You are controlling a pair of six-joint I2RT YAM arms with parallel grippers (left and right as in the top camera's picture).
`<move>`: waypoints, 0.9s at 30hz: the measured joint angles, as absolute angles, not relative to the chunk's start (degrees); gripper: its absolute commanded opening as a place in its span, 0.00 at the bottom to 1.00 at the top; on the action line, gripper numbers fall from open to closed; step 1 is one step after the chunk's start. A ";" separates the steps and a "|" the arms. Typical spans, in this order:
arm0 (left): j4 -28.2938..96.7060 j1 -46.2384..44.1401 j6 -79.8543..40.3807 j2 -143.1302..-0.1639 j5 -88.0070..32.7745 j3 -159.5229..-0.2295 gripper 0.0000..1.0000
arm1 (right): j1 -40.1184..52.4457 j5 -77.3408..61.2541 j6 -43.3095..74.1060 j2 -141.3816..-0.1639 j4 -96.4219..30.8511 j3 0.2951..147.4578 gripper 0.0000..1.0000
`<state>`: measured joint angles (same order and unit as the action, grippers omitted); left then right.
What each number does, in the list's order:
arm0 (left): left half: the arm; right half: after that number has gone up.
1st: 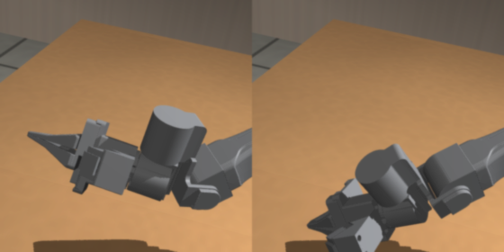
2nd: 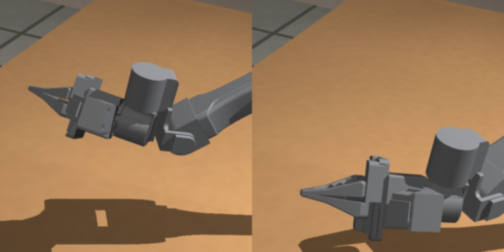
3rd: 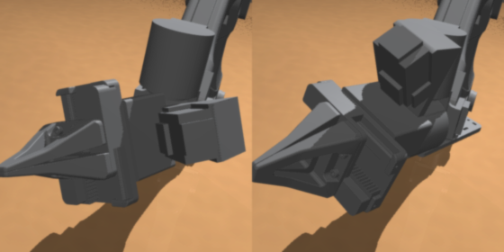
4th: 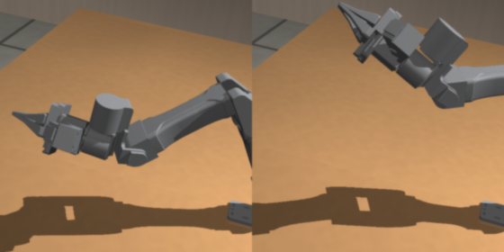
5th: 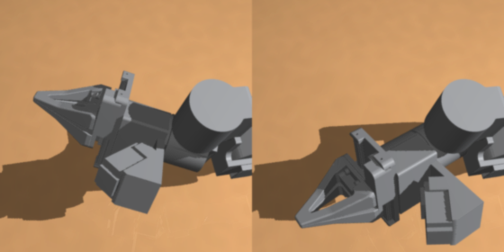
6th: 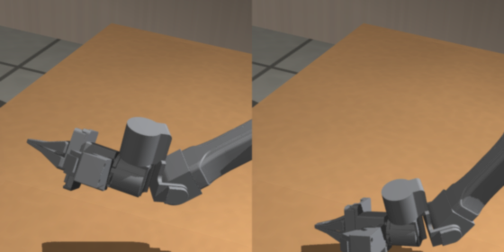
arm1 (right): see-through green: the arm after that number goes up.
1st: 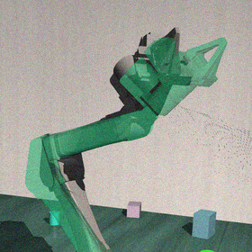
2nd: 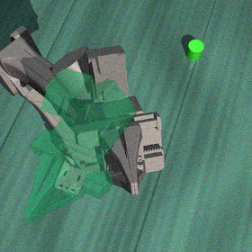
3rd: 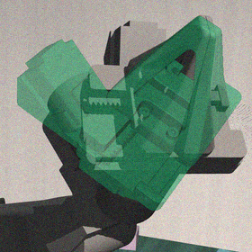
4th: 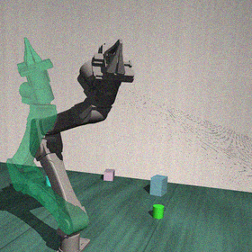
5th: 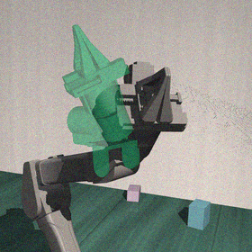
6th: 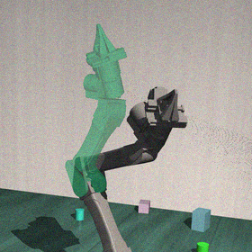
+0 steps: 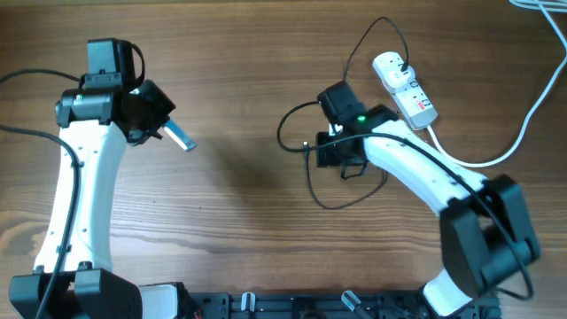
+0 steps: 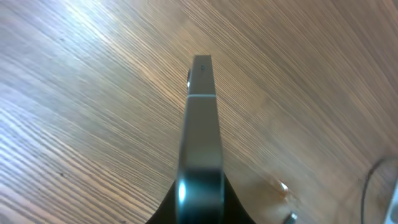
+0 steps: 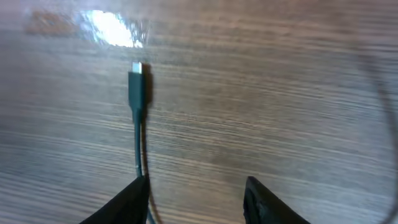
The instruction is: Plug charger to phone and switch on socket
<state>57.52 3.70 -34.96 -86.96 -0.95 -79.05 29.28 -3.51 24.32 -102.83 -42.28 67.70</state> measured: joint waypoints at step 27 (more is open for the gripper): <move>57.87 3.73 -36.34 -86.96 1.41 -79.05 0.04 | 36.62 2.13 28.56 -111.66 -31.27 68.40 0.31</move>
